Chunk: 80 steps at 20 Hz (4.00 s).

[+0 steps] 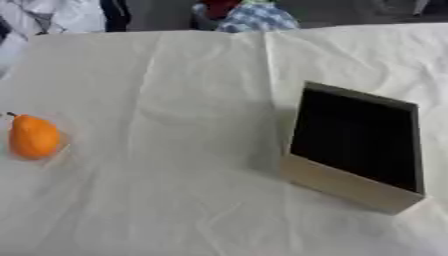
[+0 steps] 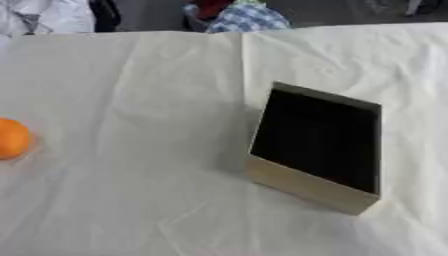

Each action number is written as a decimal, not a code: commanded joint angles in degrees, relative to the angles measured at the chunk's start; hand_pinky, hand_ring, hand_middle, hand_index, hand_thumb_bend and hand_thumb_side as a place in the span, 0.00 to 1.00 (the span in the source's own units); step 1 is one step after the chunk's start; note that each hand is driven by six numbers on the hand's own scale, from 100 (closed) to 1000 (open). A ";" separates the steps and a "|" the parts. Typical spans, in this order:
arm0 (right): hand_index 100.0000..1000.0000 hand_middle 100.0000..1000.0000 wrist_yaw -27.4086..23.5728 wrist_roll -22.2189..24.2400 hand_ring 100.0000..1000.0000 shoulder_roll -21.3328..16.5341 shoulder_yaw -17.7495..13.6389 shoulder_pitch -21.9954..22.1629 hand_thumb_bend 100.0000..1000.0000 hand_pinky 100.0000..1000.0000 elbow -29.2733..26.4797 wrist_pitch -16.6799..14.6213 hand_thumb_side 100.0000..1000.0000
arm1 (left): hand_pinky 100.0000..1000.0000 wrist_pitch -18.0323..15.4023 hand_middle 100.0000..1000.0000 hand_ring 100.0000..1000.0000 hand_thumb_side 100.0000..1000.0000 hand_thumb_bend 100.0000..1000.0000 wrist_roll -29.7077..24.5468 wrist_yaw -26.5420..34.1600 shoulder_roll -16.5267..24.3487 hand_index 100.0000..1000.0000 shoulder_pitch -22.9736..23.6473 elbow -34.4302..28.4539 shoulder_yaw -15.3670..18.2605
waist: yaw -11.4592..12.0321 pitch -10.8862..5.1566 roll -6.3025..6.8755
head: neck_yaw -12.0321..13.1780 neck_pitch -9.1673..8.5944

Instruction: Pick up objects on the table and place them in the box.

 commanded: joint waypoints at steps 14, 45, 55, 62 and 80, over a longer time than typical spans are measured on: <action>0.75 0.53 -0.97 0.19 0.65 -0.44 -0.02 -0.84 0.00 0.54 -1.02 -0.34 0.79 | 0.79 -0.98 0.87 0.89 0.00 0.41 3.80 -2.39 -1.69 0.88 -4.95 4.83 -2.57 | -0.75 -0.24 -0.03 | 0.31 -0.66; 0.75 0.53 -1.43 0.40 0.65 -0.28 -0.07 -0.61 0.00 0.54 -1.02 -0.43 0.79 | 0.36 -0.03 0.48 0.52 0.00 0.07 12.67 0.51 -2.79 0.51 -7.07 5.02 -2.38 | -0.91 -0.18 0.19 | -0.33 -0.72; 0.75 0.53 -1.19 0.35 0.65 -0.50 -0.12 -0.50 0.00 0.54 -1.02 -0.40 0.79 | 0.32 1.81 0.45 0.50 0.00 0.07 15.06 1.08 -0.22 0.48 -10.74 -3.22 -0.50 | -0.72 -0.64 0.26 | -0.41 -0.39; 0.75 0.53 -1.29 0.68 0.65 -0.28 0.17 -0.37 0.00 0.54 -1.02 -0.37 0.79 | 0.32 0.35 0.45 0.49 0.00 0.06 13.11 0.47 -2.75 0.48 -19.83 -8.16 -4.20 | -0.96 -1.12 0.31 | -0.11 -0.22; 0.75 0.53 -1.80 1.32 0.65 0.87 0.72 -0.82 0.00 0.54 -1.02 -0.72 0.78 | 0.32 -4.07 0.45 0.48 0.00 0.02 3.81 -1.54 -24.02 0.48 -45.34 -5.83 -16.94 | -2.18 -1.59 0.14 | 1.06 -0.32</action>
